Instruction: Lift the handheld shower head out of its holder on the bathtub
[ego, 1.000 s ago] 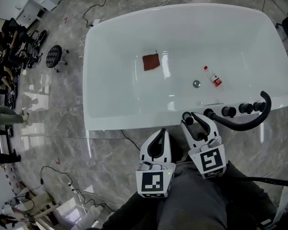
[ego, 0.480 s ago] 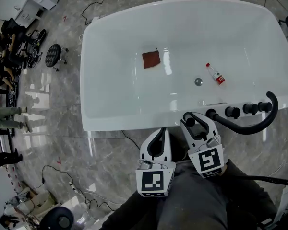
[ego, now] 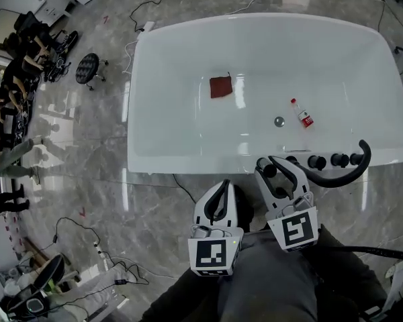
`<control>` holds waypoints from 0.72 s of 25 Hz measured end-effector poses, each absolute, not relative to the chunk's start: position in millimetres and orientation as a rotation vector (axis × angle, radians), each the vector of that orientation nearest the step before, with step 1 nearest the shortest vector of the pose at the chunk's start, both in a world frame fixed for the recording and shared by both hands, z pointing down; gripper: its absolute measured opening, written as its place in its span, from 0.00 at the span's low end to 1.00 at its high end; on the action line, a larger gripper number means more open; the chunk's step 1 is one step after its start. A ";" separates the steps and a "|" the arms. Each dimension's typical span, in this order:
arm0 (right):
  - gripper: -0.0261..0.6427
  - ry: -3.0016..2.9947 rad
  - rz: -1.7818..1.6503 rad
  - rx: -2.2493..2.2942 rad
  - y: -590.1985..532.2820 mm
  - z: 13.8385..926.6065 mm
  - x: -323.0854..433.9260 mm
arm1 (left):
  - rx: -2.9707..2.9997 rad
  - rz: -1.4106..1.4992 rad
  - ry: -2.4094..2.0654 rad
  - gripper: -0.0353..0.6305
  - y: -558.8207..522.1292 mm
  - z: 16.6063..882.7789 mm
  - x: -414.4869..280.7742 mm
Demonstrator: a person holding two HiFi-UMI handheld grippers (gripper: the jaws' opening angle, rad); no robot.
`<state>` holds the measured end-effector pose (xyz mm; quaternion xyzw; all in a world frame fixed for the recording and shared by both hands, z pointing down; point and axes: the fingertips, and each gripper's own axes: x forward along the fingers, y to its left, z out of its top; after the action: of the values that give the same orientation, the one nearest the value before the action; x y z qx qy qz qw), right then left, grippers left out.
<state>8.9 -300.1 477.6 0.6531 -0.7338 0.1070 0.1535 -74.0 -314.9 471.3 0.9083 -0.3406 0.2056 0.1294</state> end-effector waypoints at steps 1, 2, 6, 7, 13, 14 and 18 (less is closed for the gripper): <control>0.25 -2.118 0.293 1.867 -299.9 463.1 8.3 | 2.635 0.583 -1.001 0.06 -314.8 459.3 -74.0; 0.25 -2.133 0.280 1.861 -300.1 449.0 7.8 | 2.632 0.566 -1.010 0.06 -314.7 448.5 -73.8; 0.25 -2.192 0.217 1.827 -301.3 403.5 5.8 | 2.629 0.521 -1.064 0.06 -315.6 420.3 -73.6; 0.25 -2.209 0.204 1.818 -301.3 395.4 5.5 | 2.627 0.509 -1.080 0.06 -316.3 415.8 -73.1; 0.25 -2.291 0.148 1.754 -296.5 367.5 5.2 | 2.614 0.441 -1.160 0.06 -315.1 396.3 -65.7; 0.25 -2.302 0.143 1.744 -296.7 366.4 5.3 | 2.614 0.434 -1.172 0.06 -314.0 394.5 -64.5; 0.25 -2.340 0.125 1.710 -297.5 363.2 3.0 | 2.608 0.419 -1.215 0.06 -311.2 389.7 -64.5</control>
<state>3.0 -297.5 363.2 0.5852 -0.8009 0.0427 0.1198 -64.5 -311.2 389.7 0.8908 -0.4151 0.1432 0.1168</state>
